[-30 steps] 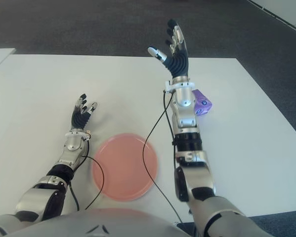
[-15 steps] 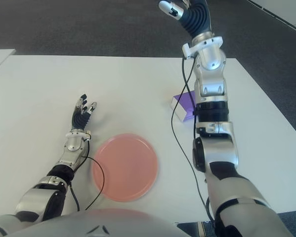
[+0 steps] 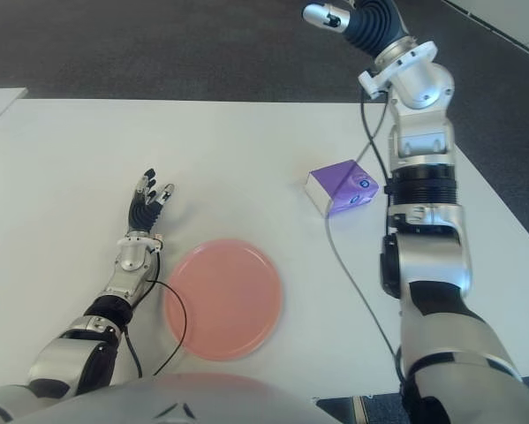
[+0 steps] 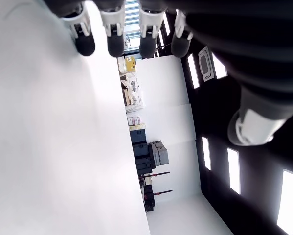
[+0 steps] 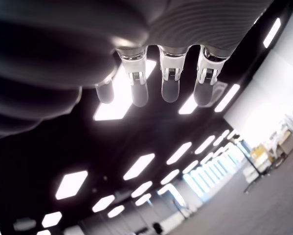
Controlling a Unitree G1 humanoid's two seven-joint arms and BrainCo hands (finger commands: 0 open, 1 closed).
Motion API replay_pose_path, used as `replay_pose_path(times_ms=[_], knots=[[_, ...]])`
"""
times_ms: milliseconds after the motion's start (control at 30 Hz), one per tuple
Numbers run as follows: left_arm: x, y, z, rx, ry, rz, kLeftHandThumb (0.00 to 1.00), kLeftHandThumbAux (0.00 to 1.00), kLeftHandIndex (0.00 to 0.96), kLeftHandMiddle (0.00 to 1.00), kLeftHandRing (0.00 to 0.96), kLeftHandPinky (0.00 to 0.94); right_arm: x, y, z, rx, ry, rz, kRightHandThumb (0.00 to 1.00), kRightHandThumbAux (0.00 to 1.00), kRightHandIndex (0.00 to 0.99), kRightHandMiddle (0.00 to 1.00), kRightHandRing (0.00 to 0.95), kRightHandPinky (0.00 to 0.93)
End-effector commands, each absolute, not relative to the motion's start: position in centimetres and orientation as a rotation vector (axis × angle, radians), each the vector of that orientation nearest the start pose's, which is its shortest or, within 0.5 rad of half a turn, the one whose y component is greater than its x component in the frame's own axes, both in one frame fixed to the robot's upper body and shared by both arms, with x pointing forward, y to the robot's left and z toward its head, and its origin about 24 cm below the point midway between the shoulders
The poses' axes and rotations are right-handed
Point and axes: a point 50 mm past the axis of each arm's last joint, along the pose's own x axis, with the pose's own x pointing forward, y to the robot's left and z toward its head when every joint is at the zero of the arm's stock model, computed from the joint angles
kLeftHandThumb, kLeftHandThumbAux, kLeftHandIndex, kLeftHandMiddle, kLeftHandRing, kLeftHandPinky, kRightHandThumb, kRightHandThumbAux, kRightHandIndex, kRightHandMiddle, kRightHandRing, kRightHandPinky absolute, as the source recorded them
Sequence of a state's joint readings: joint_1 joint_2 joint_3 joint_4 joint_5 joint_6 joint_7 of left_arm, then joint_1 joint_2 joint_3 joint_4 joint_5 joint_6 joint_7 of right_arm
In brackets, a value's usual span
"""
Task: Put the tissue paper into the plate.
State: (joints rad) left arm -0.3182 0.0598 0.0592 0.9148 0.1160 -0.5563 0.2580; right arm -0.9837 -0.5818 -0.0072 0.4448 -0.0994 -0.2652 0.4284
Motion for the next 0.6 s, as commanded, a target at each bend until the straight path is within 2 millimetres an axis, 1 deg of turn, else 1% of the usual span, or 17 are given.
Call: replay_pose_path(times_ms=[33,100,200,333,400,467,533,600], knots=[[26.4,16.5,-4.8,0.160,0.151,0.179,0.062,0.560,0.000,0.000,0.000,0.000,35.4,-20.0,29.3,-0.971,-0.573,0.337,0.539,0.310,0.005,0.004,0.000,0.000],[26.3,16.6,-4.8,0.160,0.154,0.181,0.061,0.565,0.000,0.000,0.000,0.000,35.4,-20.2,29.3,-1.110,-0.522,0.358,0.532,0.284,0.002,0.002,0.000,0.000],[26.3,16.7,-4.9,0.161,0.157,0.184,0.059,0.577,0.000,0.000,0.000,0.000,35.5,-20.9,28.8,-1.258,-0.431,0.403,0.534,0.241,0.000,0.000,0.000,0.000],[26.2,16.9,-4.9,0.165,0.158,0.186,0.056,0.586,0.000,0.000,0.000,0.000,35.4,-22.7,26.9,-1.421,-0.310,0.454,0.545,0.201,0.000,0.000,0.000,0.000],[26.2,17.0,-5.0,0.167,0.160,0.186,0.054,0.587,0.000,0.000,0.000,0.000,35.1,-23.1,26.3,-1.472,-0.279,0.471,0.556,0.184,0.000,0.000,0.000,0.000],[26.2,17.1,-5.0,0.167,0.164,0.188,0.053,0.586,0.000,0.000,0.000,0.000,35.1,-23.9,25.0,-1.532,-0.206,0.492,0.567,0.175,0.000,0.000,0.000,0.000],[26.1,17.2,-5.0,0.168,0.168,0.191,0.052,0.584,0.000,0.000,0.000,0.000,35.1,-24.6,23.4,-1.590,-0.121,0.510,0.579,0.168,0.000,0.000,0.000,0.000],[26.1,17.2,-5.1,0.170,0.170,0.192,0.053,0.582,0.000,0.000,0.000,0.000,35.0,-24.9,22.4,-1.626,-0.074,0.527,0.594,0.163,0.000,0.000,0.000,0.000]])
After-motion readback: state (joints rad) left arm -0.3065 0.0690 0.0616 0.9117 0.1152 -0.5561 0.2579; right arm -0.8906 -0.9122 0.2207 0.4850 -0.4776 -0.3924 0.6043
